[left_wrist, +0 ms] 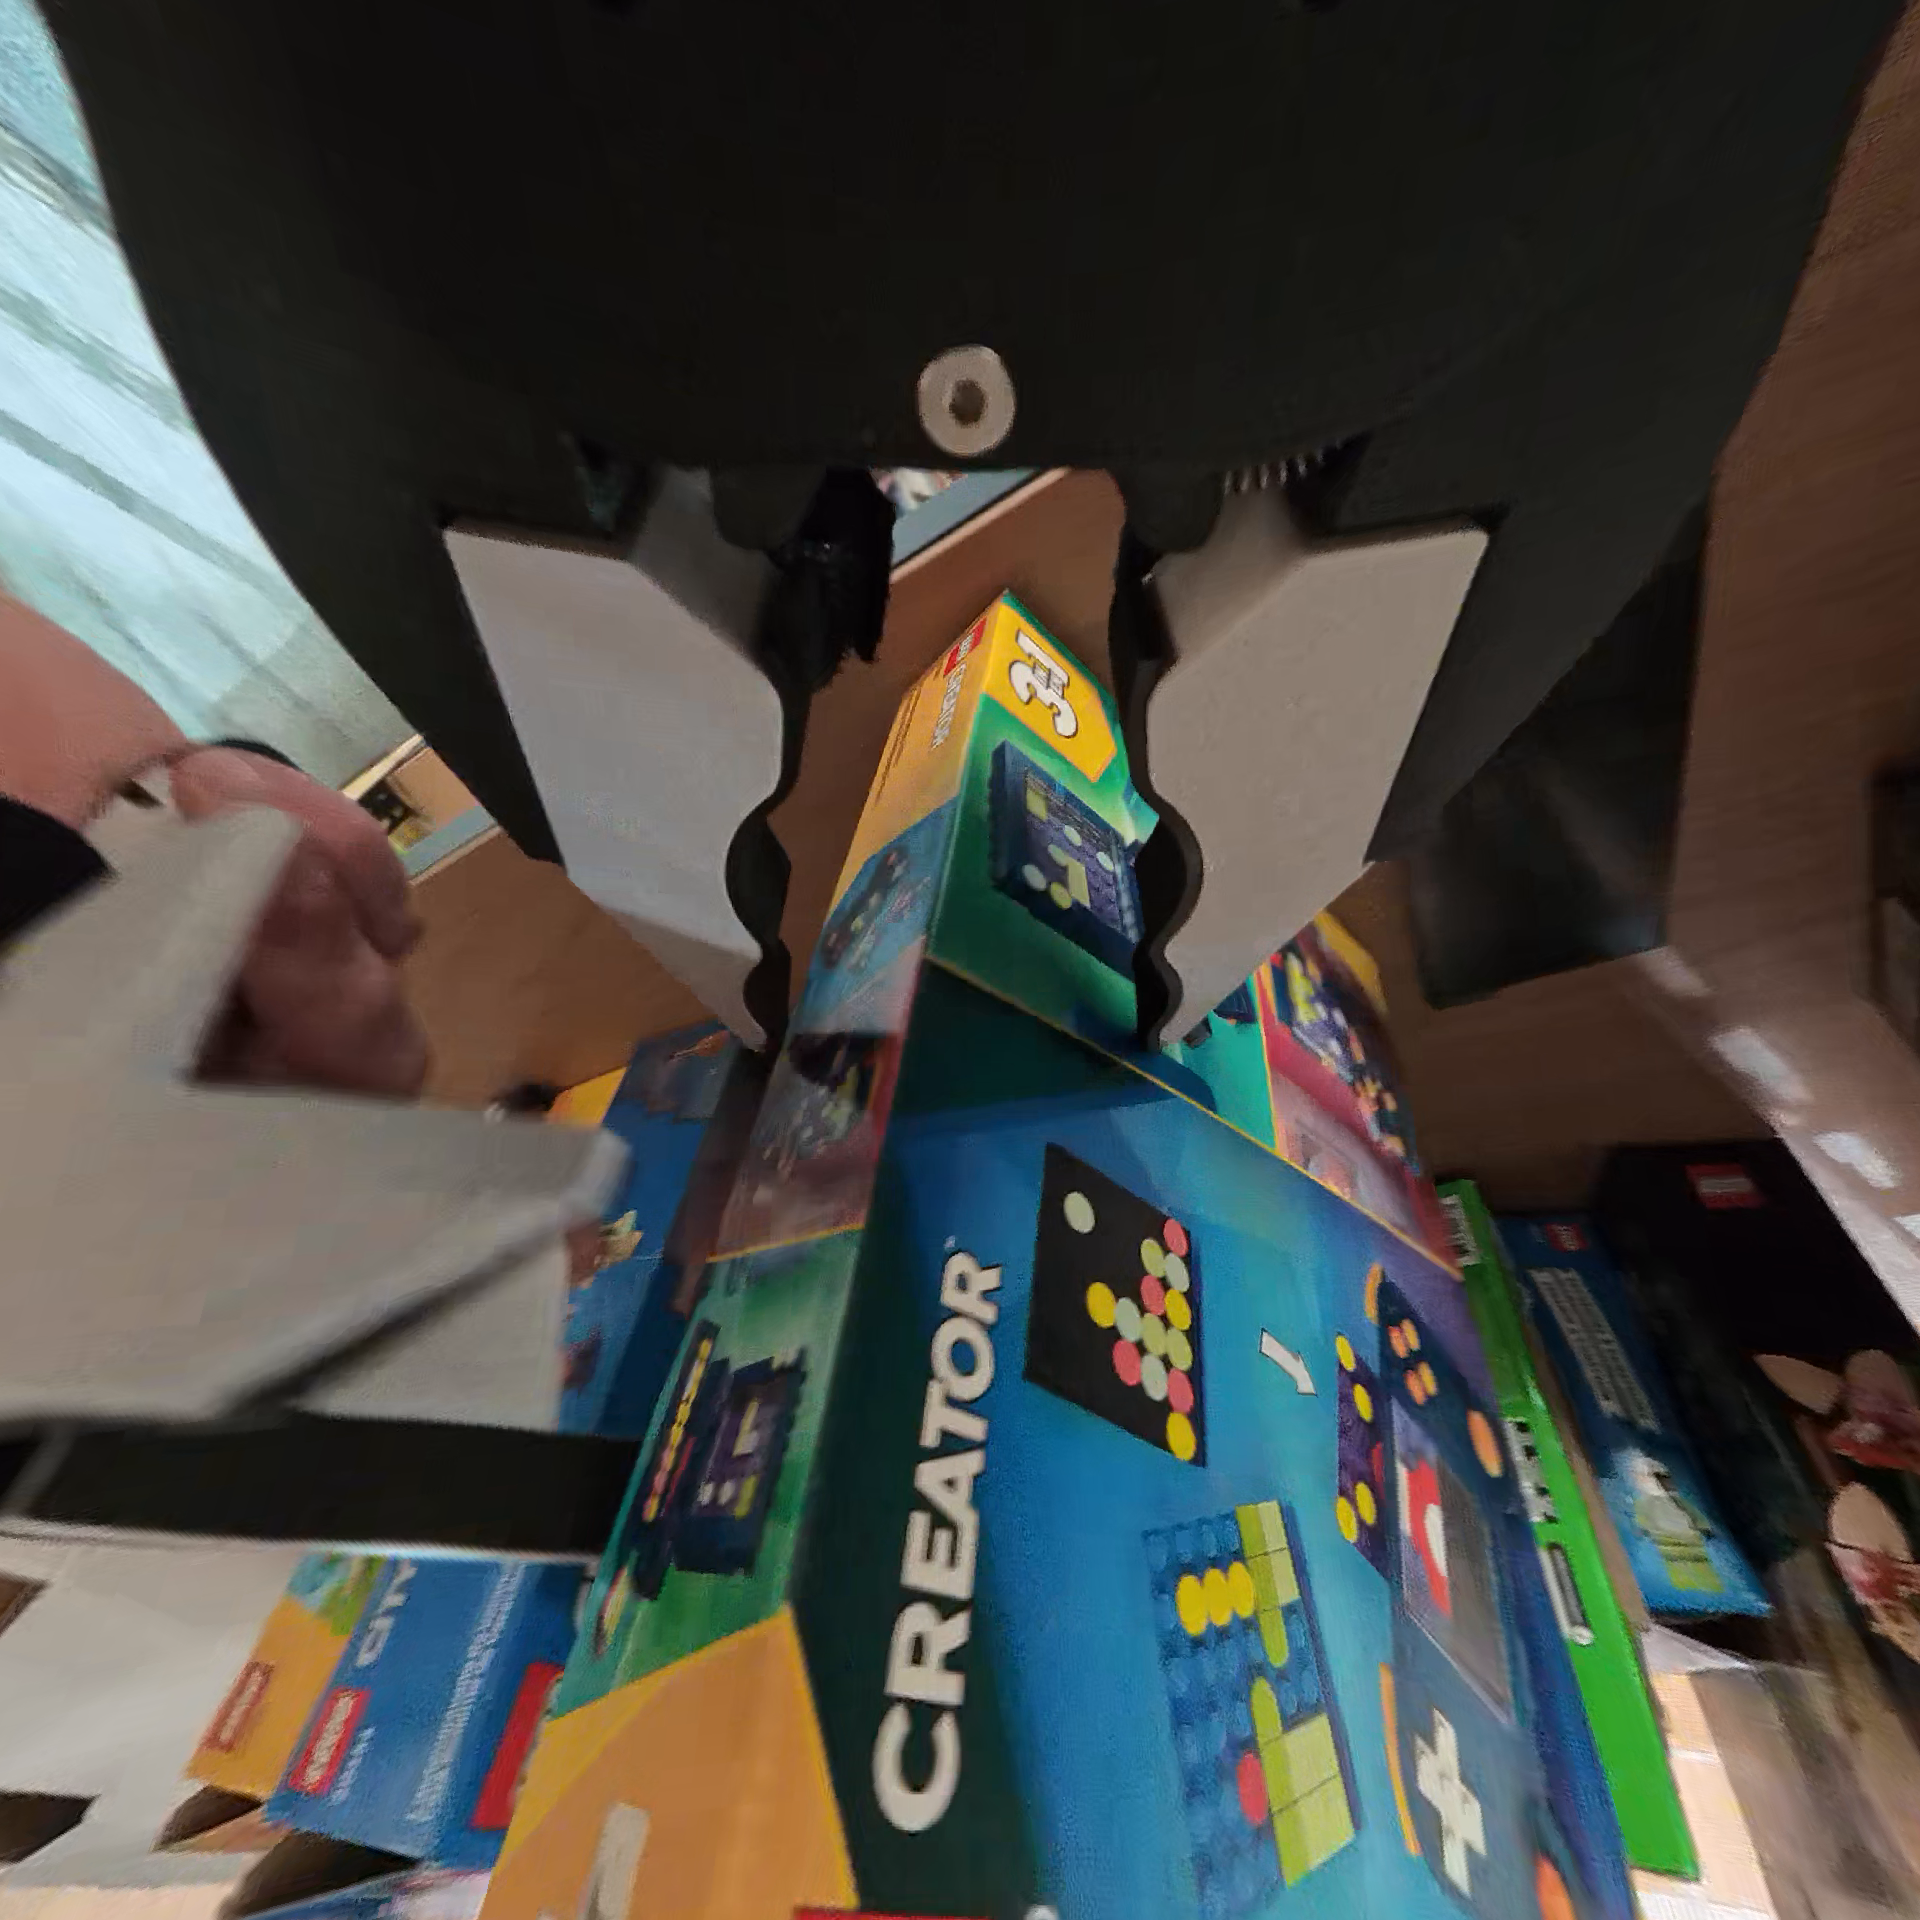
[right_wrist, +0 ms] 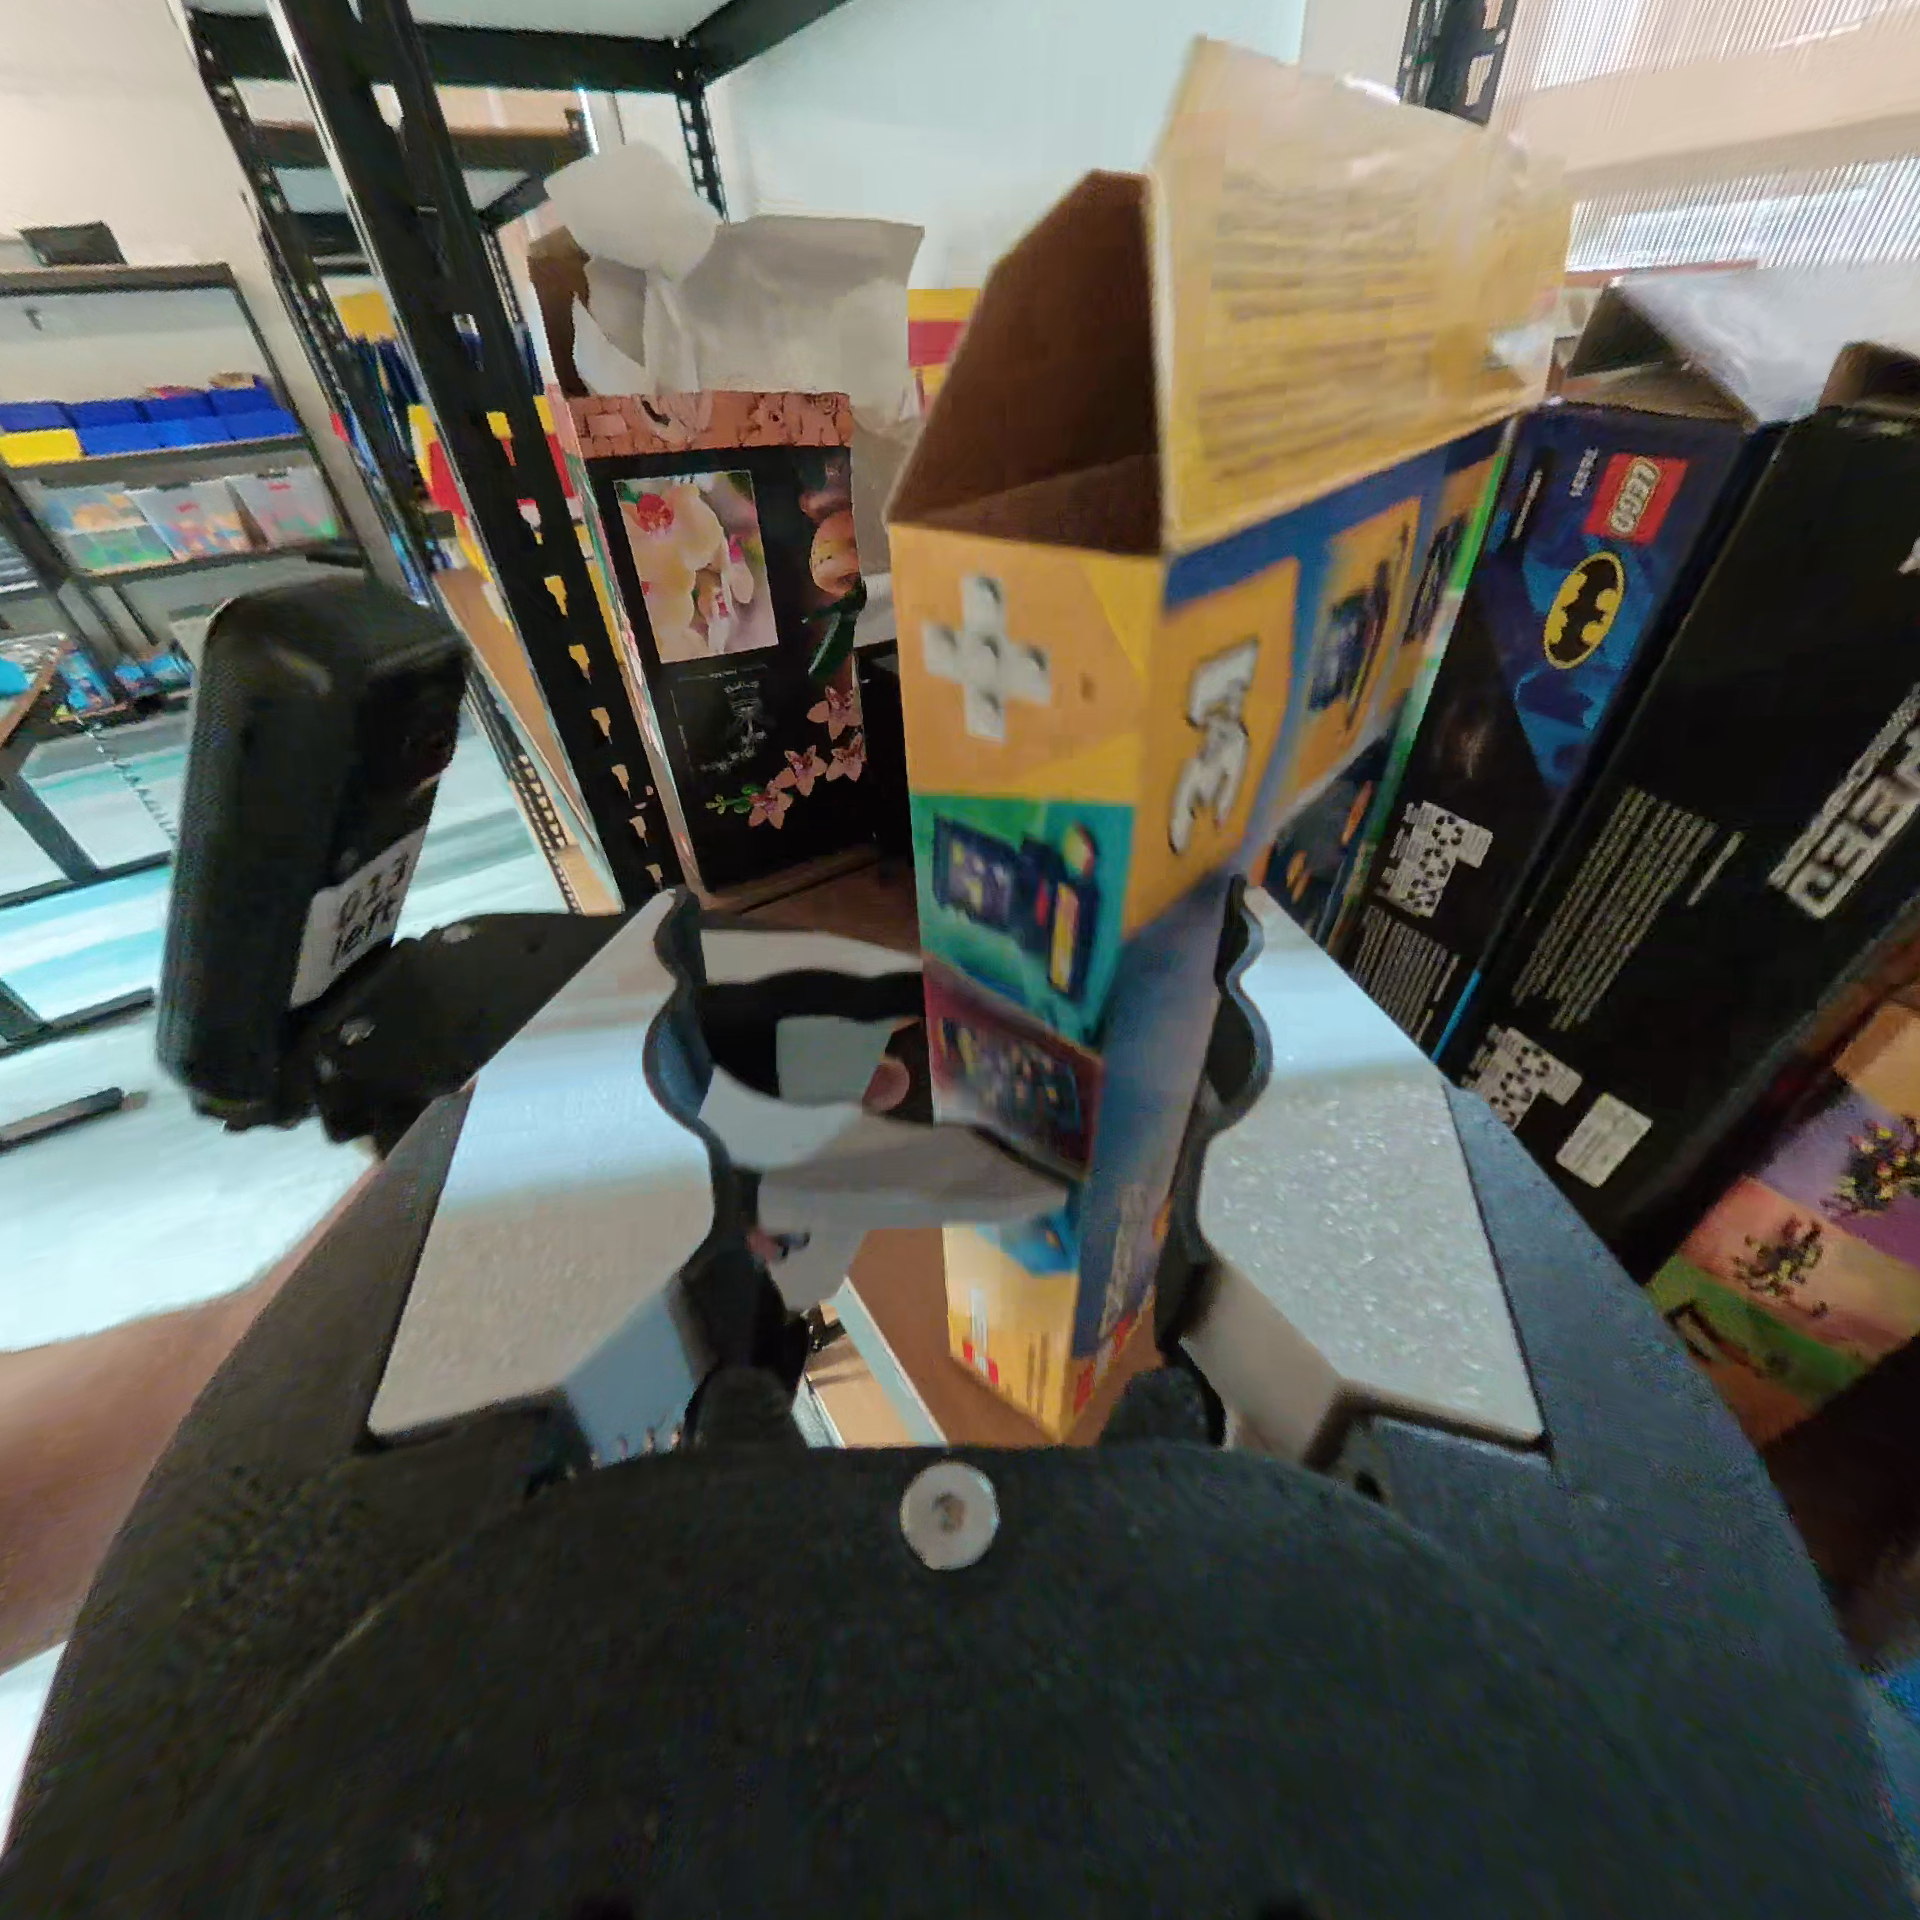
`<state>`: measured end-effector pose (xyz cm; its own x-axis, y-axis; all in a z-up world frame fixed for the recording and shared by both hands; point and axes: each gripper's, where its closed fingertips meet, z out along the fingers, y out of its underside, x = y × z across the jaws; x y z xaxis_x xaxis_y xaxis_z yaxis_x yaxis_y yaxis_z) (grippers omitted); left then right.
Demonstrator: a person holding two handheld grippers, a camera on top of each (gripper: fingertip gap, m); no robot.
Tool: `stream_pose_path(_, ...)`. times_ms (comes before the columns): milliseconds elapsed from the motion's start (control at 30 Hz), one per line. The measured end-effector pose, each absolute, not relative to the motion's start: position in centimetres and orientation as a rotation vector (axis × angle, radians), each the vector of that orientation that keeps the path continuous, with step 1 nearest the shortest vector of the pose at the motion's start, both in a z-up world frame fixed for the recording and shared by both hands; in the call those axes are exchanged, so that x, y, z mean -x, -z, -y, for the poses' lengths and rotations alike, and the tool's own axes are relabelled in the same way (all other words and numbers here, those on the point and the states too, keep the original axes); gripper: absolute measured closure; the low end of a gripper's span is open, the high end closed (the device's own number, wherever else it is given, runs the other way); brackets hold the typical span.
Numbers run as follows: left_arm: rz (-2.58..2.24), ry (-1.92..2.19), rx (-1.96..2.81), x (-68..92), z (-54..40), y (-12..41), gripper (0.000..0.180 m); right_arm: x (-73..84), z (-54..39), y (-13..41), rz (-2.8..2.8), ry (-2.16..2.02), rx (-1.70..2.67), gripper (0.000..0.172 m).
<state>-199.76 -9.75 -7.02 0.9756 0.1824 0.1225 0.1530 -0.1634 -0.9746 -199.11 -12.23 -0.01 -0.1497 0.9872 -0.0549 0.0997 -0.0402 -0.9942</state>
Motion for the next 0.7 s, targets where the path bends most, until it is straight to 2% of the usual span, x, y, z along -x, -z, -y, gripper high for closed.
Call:
stream_pose_path(133,0.213,0.029,1.725,197.5,8.5,7.1,0.115,199.5,9.6,-0.9,1.362,-1.227,1.268,0.078)
stream_pose_path(200,0.154,0.074,1.75,195.8,7.6,7.5,0.124,199.5,7.5,-0.9,1.333,-1.134,1.294,0.079)
stream_pose_path(267,0.109,0.134,1.758,194.3,6.7,7.8,0.121,199.4,5.7,-0.9,1.315,-1.064,1.297,0.096)
stream_pose_path(367,0.051,0.207,1.746,193.9,6.7,7.5,0.124,199.3,4.4,-1.0,1.319,-1.069,1.291,0.113)
stream_pose_path(400,0.033,0.237,1.736,194.0,7.0,7.2,0.127,199.3,4.0,-0.9,1.316,-1.077,1.299,0.113)
stream_pose_path(500,-0.017,0.186,1.653,196.3,8.7,4.1,0.13,199.2,3.7,-0.8,1.346,-1.117,1.294,0.114)
stream_pose_path(633,-0.115,-0.053,1.514,200.6,10.8,-2.8,0.127,199.0,3.9,-0.8,1.403,-1.135,1.264,0.115)
stream_pose_path(700,-0.152,-0.166,1.487,202.5,11.0,-5.9,0.125,199.0,4.5,-0.9,1.433,-1.128,1.234,0.102)
